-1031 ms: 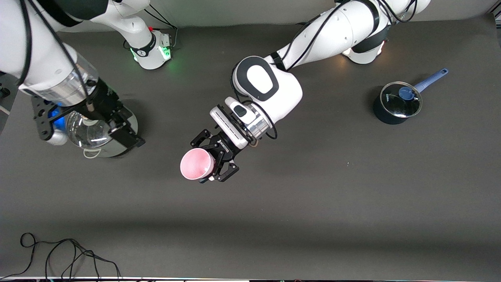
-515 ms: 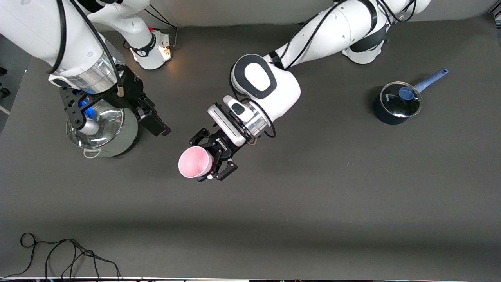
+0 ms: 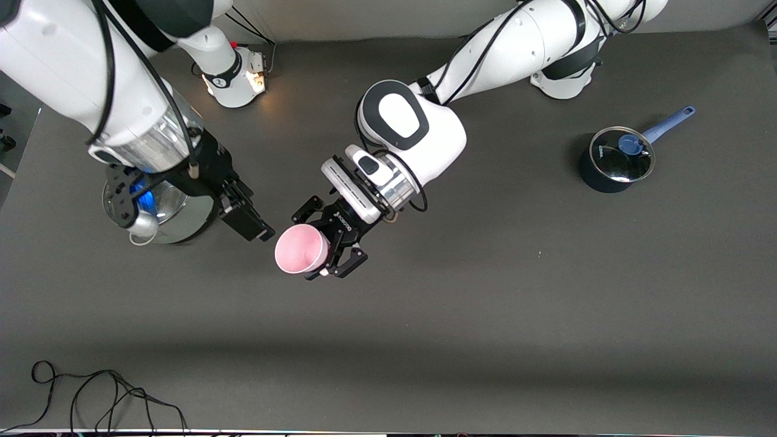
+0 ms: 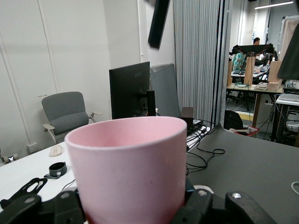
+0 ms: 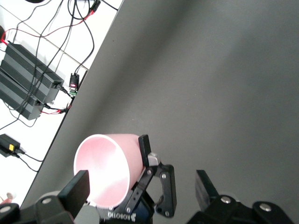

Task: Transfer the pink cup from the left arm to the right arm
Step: 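Reach the right gripper to the cup rim beside the left gripper, then close the right gripper on the cup rim and open the left gripper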

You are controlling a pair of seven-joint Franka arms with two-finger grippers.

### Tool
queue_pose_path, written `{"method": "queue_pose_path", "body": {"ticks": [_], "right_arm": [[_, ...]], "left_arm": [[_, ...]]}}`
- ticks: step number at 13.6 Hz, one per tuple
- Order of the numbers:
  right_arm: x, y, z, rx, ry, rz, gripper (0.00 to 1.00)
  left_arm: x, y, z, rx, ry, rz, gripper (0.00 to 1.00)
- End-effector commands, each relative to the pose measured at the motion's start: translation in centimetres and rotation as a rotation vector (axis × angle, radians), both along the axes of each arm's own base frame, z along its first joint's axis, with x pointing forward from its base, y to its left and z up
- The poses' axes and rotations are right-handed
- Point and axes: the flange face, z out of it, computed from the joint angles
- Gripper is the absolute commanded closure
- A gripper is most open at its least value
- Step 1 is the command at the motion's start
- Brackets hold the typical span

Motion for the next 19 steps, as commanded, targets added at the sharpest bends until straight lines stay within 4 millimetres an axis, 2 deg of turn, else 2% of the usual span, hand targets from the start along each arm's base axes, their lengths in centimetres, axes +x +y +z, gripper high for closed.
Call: {"method": "queue_pose_path", "body": {"ticks": [1,3,10,11,14,15,19], "right_arm": [[0.9,1.9,-1.6,0.013,0.004,-0.006,0.0],[1.0,2.4,-2.5,0.007,0.015,0.0,0.01],[0.7,3.1,-2.6,-0.001,0.012,0.011,0.05],[0.8,3.1,-2.7,-0.002,0.013,0.012,0.08],[1.0,3.7,-3.6,-0.004,0.015,0.018,0.09],[0.9,4.1,-3.8,-0.012,0.015,0.024,0.12],[0.9,4.0,-3.7,-0.019,0.009,0.023,0.49]], "left_arm": [[-0.5,-0.2,0.9,-0.001,-0.007,0.019,1.0],[-0.5,-0.2,1.0,0.0,-0.008,0.022,1.0],[-0.6,0.0,0.9,0.004,0.004,0.041,1.0],[-0.6,0.0,0.9,0.004,0.004,0.041,1.0],[-0.6,0.1,1.1,0.002,0.001,0.041,1.0],[-0.6,0.1,1.1,0.002,0.001,0.041,1.0],[-0.6,0.1,1.1,0.003,0.001,0.042,1.0]]}}
